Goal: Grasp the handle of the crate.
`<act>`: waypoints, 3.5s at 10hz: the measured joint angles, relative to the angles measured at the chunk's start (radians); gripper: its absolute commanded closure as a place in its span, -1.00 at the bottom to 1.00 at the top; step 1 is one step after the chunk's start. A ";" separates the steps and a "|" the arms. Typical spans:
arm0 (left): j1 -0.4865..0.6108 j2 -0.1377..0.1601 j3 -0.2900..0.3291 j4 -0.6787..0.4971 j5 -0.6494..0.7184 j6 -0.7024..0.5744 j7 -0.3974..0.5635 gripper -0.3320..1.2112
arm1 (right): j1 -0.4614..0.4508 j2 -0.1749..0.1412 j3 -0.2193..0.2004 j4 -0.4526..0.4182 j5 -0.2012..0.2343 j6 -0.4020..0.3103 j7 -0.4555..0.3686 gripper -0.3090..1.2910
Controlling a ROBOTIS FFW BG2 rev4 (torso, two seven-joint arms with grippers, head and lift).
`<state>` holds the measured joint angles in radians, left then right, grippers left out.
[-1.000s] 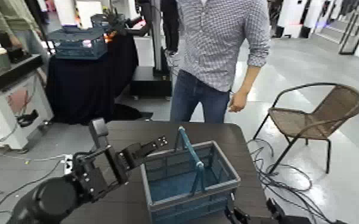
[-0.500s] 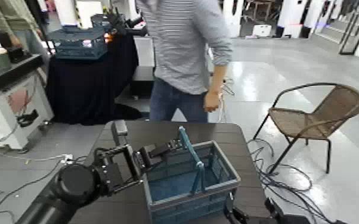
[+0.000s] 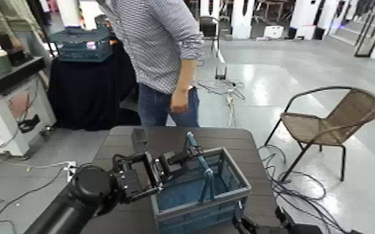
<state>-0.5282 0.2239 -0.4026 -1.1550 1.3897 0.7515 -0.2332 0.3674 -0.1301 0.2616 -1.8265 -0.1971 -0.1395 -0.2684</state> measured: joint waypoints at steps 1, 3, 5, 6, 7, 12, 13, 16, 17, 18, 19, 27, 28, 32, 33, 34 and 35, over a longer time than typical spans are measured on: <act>-0.015 -0.006 -0.020 0.023 0.017 -0.009 -0.004 -0.42 | -0.002 0.000 0.002 0.001 -0.002 -0.001 0.000 -0.42; -0.053 -0.020 -0.077 0.084 0.060 -0.057 -0.060 -0.42 | -0.004 -0.001 0.005 0.003 -0.005 -0.003 0.000 -0.42; -0.079 -0.028 -0.120 0.132 0.079 -0.096 -0.091 -0.42 | -0.005 -0.002 0.006 0.005 -0.006 -0.008 0.000 -0.42; -0.086 -0.030 -0.131 0.151 0.082 -0.111 -0.099 -0.42 | -0.006 -0.002 0.006 0.006 -0.007 -0.010 0.000 -0.42; -0.093 -0.032 -0.137 0.168 0.083 -0.124 -0.107 -0.35 | -0.007 -0.003 0.007 0.006 -0.007 -0.012 0.000 -0.42; -0.105 -0.034 -0.153 0.221 0.083 -0.176 -0.138 0.98 | -0.015 -0.011 0.013 0.010 -0.014 -0.011 0.002 -0.42; -0.106 -0.034 -0.155 0.223 0.083 -0.178 -0.140 0.98 | -0.016 -0.011 0.013 0.011 -0.016 -0.011 0.003 -0.42; -0.103 -0.033 -0.156 0.224 0.083 -0.176 -0.152 0.98 | -0.016 -0.013 0.013 0.012 -0.018 -0.010 0.002 -0.42; -0.101 -0.032 -0.156 0.224 0.083 -0.174 -0.157 0.98 | -0.016 -0.013 0.012 0.012 -0.018 -0.009 0.002 -0.42; -0.097 -0.032 -0.155 0.223 0.083 -0.173 -0.162 0.98 | -0.015 -0.012 0.011 0.012 -0.019 -0.009 0.002 -0.42; -0.093 -0.031 -0.153 0.220 0.083 -0.171 -0.165 0.98 | -0.014 -0.012 0.010 0.012 -0.020 -0.008 0.002 -0.42; 0.064 0.023 -0.048 -0.112 0.095 -0.057 -0.121 0.98 | -0.003 -0.006 -0.001 0.004 -0.021 0.005 0.000 -0.42; 0.092 0.029 -0.030 -0.153 0.101 -0.046 -0.103 0.98 | -0.002 -0.005 -0.001 0.004 -0.020 0.007 0.000 -0.42; 0.219 0.049 0.041 -0.309 0.103 0.005 -0.044 0.98 | 0.001 -0.002 -0.005 0.001 -0.017 0.012 -0.002 -0.42; 0.242 0.052 0.055 -0.341 0.103 0.026 -0.038 0.98 | 0.001 -0.001 -0.006 0.000 -0.016 0.014 -0.003 -0.42; 0.266 0.057 0.066 -0.375 0.103 0.046 -0.036 0.98 | 0.002 0.001 -0.008 -0.001 -0.016 0.016 -0.003 -0.42; 0.283 0.062 0.074 -0.398 0.104 0.067 -0.035 0.98 | 0.003 0.001 -0.009 -0.003 -0.015 0.017 -0.004 -0.42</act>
<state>-0.2448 0.2855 -0.3285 -1.5533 1.4939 0.8188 -0.2685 0.3707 -0.1287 0.2530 -1.8292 -0.2120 -0.1227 -0.2726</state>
